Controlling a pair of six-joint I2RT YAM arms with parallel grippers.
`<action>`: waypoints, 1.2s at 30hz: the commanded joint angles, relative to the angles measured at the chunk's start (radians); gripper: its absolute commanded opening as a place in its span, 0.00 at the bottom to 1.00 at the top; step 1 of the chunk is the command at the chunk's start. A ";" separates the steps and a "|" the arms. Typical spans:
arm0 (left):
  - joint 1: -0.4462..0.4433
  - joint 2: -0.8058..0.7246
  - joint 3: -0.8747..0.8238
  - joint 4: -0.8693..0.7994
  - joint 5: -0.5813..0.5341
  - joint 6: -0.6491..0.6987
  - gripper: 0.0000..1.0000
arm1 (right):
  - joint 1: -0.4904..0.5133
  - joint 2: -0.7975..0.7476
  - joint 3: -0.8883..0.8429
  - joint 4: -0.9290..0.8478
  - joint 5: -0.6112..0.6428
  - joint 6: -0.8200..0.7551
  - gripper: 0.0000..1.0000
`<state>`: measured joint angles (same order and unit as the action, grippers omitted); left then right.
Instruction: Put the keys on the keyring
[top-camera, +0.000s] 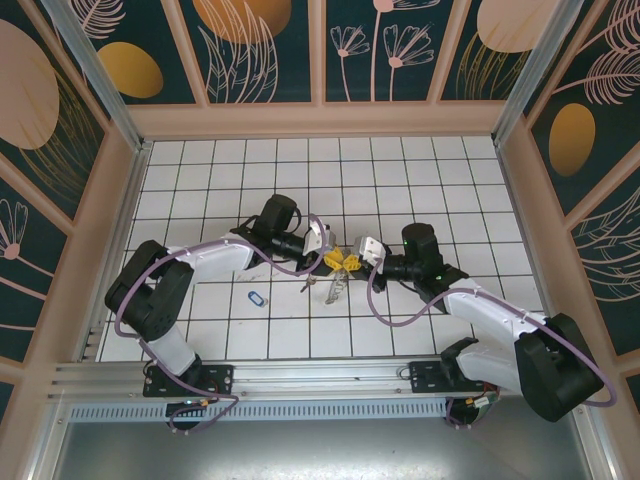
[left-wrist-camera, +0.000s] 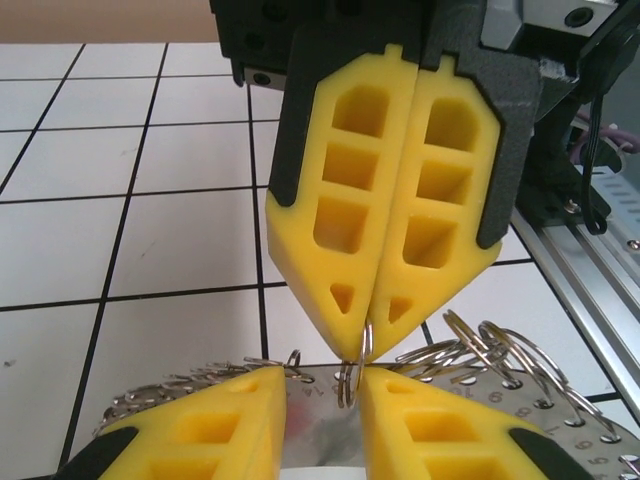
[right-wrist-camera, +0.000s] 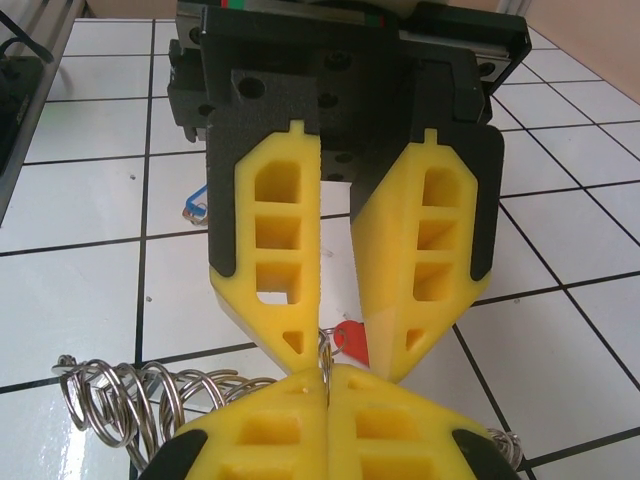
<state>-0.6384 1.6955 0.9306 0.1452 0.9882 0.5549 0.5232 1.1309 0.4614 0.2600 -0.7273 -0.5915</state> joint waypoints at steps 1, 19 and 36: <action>-0.007 0.005 0.025 0.004 0.044 0.010 0.27 | -0.005 -0.005 0.006 0.053 -0.032 0.003 0.00; -0.007 -0.001 0.023 0.004 0.037 0.000 0.00 | -0.006 -0.008 -0.002 -0.065 0.063 -0.054 0.10; -0.007 -0.018 -0.003 0.064 0.029 -0.039 0.00 | -0.020 -0.044 -0.029 -0.039 0.088 -0.040 0.11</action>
<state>-0.6437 1.6955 0.9321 0.1753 0.9833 0.5297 0.5156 1.1019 0.4488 0.2466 -0.6540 -0.6151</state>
